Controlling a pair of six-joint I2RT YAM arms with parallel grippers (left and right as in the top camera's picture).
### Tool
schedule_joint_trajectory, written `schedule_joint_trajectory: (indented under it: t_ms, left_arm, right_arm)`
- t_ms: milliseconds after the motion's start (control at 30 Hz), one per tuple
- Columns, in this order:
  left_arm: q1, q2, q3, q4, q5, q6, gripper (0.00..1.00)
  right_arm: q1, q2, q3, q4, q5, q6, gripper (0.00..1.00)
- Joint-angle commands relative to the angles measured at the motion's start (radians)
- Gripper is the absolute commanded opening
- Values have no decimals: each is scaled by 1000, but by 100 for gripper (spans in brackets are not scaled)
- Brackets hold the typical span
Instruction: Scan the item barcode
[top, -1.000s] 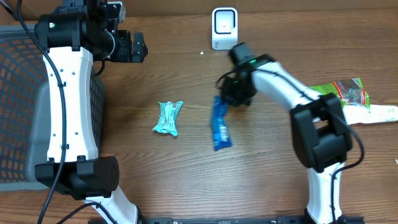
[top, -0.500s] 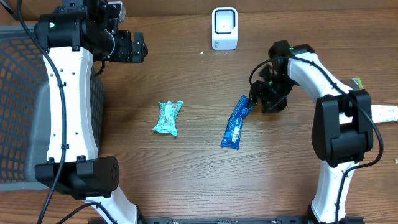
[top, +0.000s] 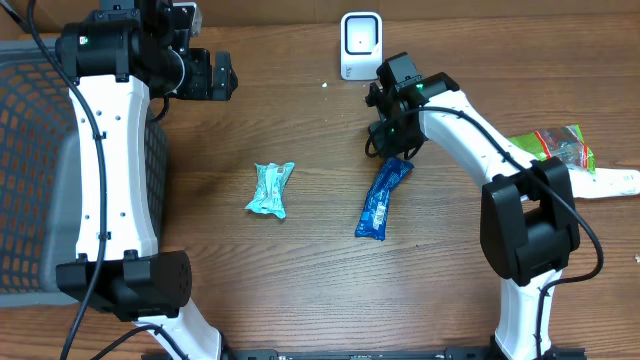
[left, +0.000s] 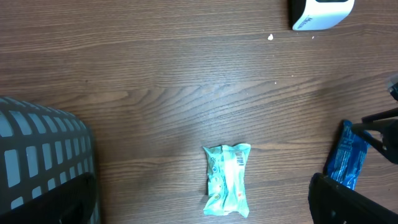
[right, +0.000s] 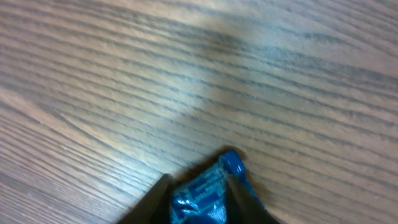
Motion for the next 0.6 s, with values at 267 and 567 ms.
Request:
schedule_joint_trajectory:
  t_ms: [267,567]
  left_arm:
    - [3,4,-4,3,11,-3,99]
    - [3,4,-4,3,11,-3,100]
  right_arm:
    - [13,-36,-117,34,-52,-34,22]
    - [11,-36,-119,-142,31,91,22]
